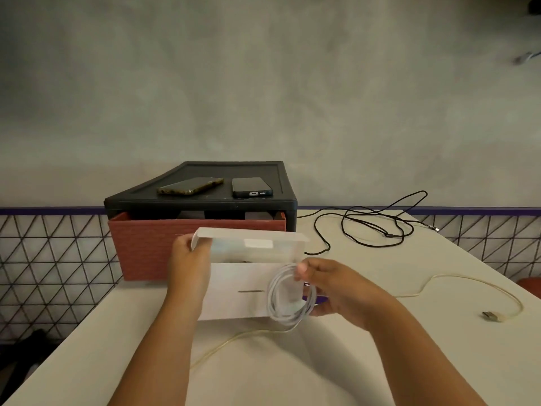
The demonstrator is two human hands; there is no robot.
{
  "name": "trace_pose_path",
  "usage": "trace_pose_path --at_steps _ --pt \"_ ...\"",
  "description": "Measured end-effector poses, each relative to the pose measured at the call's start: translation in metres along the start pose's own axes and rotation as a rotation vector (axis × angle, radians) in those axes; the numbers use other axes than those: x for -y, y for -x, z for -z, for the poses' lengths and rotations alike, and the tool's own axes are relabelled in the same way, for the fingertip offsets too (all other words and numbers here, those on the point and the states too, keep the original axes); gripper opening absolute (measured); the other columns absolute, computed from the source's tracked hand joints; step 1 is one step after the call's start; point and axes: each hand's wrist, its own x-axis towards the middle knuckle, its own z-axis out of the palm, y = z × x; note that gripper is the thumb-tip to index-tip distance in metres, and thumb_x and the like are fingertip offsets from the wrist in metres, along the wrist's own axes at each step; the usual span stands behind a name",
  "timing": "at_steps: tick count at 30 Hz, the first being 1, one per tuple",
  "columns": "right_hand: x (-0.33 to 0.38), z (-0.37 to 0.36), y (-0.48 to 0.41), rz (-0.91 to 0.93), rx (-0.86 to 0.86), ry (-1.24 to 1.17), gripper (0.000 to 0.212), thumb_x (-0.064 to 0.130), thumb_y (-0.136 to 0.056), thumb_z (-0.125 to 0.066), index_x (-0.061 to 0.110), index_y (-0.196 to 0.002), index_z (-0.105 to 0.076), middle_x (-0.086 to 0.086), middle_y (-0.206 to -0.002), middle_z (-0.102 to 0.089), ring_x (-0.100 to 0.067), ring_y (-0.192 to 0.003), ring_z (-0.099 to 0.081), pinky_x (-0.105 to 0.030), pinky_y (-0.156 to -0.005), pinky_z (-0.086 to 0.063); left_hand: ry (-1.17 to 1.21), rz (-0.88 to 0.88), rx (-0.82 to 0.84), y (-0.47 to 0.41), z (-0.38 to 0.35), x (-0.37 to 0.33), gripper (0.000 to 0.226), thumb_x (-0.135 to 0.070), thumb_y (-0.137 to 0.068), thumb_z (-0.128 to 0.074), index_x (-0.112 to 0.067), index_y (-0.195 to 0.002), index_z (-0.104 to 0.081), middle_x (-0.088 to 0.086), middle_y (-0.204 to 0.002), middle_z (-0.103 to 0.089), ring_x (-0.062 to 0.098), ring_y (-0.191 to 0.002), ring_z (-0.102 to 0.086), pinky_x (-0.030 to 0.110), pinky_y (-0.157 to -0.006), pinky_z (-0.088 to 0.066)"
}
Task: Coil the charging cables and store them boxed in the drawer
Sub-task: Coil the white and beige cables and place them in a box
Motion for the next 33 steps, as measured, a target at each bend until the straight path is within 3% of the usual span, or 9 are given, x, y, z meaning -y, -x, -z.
trace_pose_path --at_steps 3,5,10,12,16,20,26,29,33 --pt "0.009 0.018 0.011 0.049 -0.004 0.015 0.023 0.033 -0.092 -0.05 0.015 -0.095 -0.064 0.001 -0.093 -0.065 -0.015 -0.085 -0.061 -0.036 -0.08 -0.053 0.062 -0.156 0.004 0.015 -0.011 -0.009 0.019 -0.032 -0.093 -0.053 -0.019 -0.083 -0.062 0.002 -0.08 -0.059 0.018 -0.077 -0.053 0.034 -0.07 -0.042" --pt "0.016 0.028 0.019 0.089 -0.012 -0.021 0.025 0.033 -0.087 -0.053 0.016 -0.098 -0.066 0.002 -0.093 -0.07 -0.014 -0.085 -0.065 -0.032 -0.075 -0.056 0.057 -0.274 -0.015 0.025 -0.018 -0.015 0.025 -0.032 -0.092 -0.055 -0.02 -0.07 -0.061 0.001 -0.071 -0.06 0.014 -0.068 -0.052 0.029 -0.061 -0.04" --pt "0.031 0.041 0.032 0.187 -0.104 -0.035 0.04 0.039 -0.07 -0.057 0.016 -0.101 -0.065 0.008 -0.083 -0.071 -0.006 -0.081 -0.065 -0.022 -0.064 -0.052 0.012 -0.425 -0.105 0.033 -0.022 -0.023 0.038 -0.034 -0.092 -0.055 0.0 -0.074 -0.059 0.014 -0.069 -0.057 0.016 -0.062 -0.044 0.031 -0.058 -0.035" --pt "0.033 0.043 0.031 0.227 -0.179 0.002 0.04 0.041 -0.072 -0.058 0.013 -0.098 -0.065 0.0 -0.086 -0.064 -0.008 -0.08 -0.061 -0.021 -0.064 -0.052 0.012 -0.441 -0.149 0.031 -0.02 -0.025 0.042 -0.034 -0.092 -0.055 0.003 -0.073 -0.057 0.019 -0.068 -0.056 0.02 -0.062 -0.043 0.032 -0.06 -0.035" --pt "0.036 0.035 0.025 0.3 -0.299 -0.009 0.022 0.032 -0.09 -0.052 0.013 -0.084 -0.061 -0.002 -0.08 -0.054 -0.012 -0.076 -0.055 -0.023 -0.065 -0.052 -0.021 -0.432 -0.179 0.032 -0.014 -0.034 0.047 -0.035 -0.093 -0.053 -0.009 -0.056 -0.041 0.001 -0.053 -0.039 0.015 -0.052 -0.032 0.031 -0.052 -0.026" --pt "0.038 0.013 0.016 0.338 -0.298 -0.303 0.022 0.034 -0.088 -0.051 0.017 -0.083 -0.063 0.005 -0.075 -0.058 -0.014 -0.078 -0.058 -0.034 -0.071 -0.055 -0.042 -0.415 -0.205 0.034 -0.01 -0.041 0.049 -0.033 -0.094 -0.052 -0.016 -0.052 -0.032 -0.002 -0.051 -0.033 0.013 -0.049 -0.029 0.029 -0.049 -0.021" --pt "0.041 -0.013 0.006 0.373 -0.364 -0.633 0.02 0.029 -0.093 -0.049 0.015 -0.085 -0.061 0.0 -0.075 -0.054 -0.015 -0.077 -0.059 -0.034 -0.075 -0.055 -0.077 -0.432 -0.211 0.029 -0.01 -0.035 0.048 -0.035 -0.093 -0.051 -0.013 -0.054 -0.034 0.0 -0.052 -0.037 0.016 -0.05 -0.033 0.031 -0.049 -0.024" --pt "0.039 -0.017 0.005 0.449 -0.44 -0.482 0.015 0.03 -0.091 -0.051 0.022 -0.086 -0.062 0.002 -0.078 -0.058 -0.012 -0.08 -0.059 -0.029 -0.072 -0.056 -0.097 -0.448 -0.213 0.026 -0.007 -0.034 0.048 -0.036 -0.093 -0.05 -0.012 -0.055 -0.035 0.001 -0.052 -0.037 0.017 -0.051 -0.033 0.031 -0.049 -0.023" --pt "0.036 -0.016 0.005 0.548 -0.518 -0.174 0.008 0.031 -0.09 -0.057 0.032 -0.088 -0.064 0.006 -0.081 -0.066 -0.017 -0.082 -0.062 -0.038 -0.082 -0.053 -0.087 -0.437 -0.215 0.022 -0.006 -0.032 0.046 -0.038 -0.093 -0.05 -0.009 -0.057 -0.041 0.002 -0.054 -0.041 0.017 -0.053 -0.037 0.031 -0.051 -0.027"
